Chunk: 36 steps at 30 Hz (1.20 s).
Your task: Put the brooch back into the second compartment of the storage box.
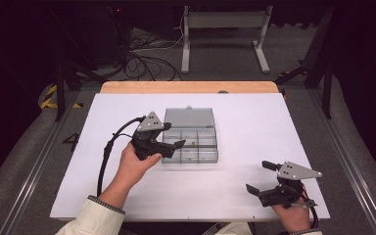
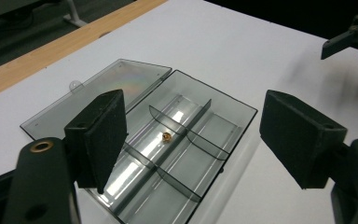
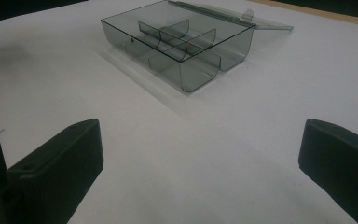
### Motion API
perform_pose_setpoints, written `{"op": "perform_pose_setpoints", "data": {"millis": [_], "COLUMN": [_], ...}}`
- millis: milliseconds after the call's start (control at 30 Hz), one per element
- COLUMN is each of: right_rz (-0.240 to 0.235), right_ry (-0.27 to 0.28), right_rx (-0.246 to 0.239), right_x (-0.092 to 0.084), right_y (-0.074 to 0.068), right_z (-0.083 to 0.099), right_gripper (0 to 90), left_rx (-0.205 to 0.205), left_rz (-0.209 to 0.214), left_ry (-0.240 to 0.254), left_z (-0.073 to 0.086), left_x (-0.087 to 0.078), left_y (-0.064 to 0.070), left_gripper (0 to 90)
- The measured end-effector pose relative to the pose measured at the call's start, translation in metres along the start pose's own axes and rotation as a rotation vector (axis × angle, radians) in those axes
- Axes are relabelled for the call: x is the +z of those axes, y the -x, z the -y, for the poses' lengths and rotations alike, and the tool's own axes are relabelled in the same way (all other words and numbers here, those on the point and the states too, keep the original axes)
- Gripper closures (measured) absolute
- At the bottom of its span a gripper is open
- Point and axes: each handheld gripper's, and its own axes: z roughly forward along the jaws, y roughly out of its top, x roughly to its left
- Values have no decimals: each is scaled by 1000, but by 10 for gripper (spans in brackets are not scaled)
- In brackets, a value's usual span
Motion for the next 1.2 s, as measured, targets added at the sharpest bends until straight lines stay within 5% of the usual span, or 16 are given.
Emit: {"op": "perform_pose_setpoints", "data": {"millis": [567,1200], "right_rz": [1,1], "right_ry": [0,-5], "right_rx": [0,-1], "right_x": [0,1], "right_y": [-1,-2], "right_z": [0,0], "right_gripper": [7,7], "left_rx": [18,-24], "left_rz": [-47,-115], "left_ry": [45,98], "left_z": [23,78], "left_x": [-42,-83], "left_y": [9,-1], "left_gripper": [164,167]}}
